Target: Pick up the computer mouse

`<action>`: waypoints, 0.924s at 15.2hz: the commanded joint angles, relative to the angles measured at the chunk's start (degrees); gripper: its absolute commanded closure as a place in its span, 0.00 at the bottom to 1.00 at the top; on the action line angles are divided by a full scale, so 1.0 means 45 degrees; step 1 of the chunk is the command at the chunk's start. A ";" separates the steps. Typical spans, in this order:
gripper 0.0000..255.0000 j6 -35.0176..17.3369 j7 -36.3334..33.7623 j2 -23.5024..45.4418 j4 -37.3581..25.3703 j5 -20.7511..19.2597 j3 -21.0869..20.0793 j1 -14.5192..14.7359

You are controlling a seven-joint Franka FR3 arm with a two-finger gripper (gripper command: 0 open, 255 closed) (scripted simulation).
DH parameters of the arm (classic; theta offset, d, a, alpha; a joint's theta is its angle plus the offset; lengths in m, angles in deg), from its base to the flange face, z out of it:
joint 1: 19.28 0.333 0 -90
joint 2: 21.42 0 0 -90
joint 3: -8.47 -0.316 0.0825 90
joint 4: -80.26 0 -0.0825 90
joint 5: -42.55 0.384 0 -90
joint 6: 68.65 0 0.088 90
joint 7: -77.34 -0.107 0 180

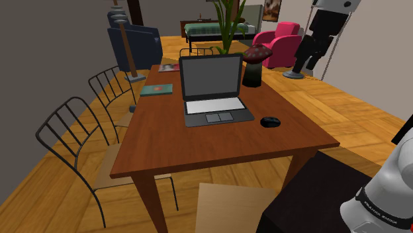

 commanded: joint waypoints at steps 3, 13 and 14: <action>0.00 -0.0701 0.1055 -0.0030 0.0772 -0.0215 0.0440 0.0143; 0.00 -0.4537 0.6398 0.1451 0.3316 -0.1287 0.2905 0.0804; 0.00 -0.4949 0.6947 0.1758 0.3440 -0.1364 0.3175 0.0889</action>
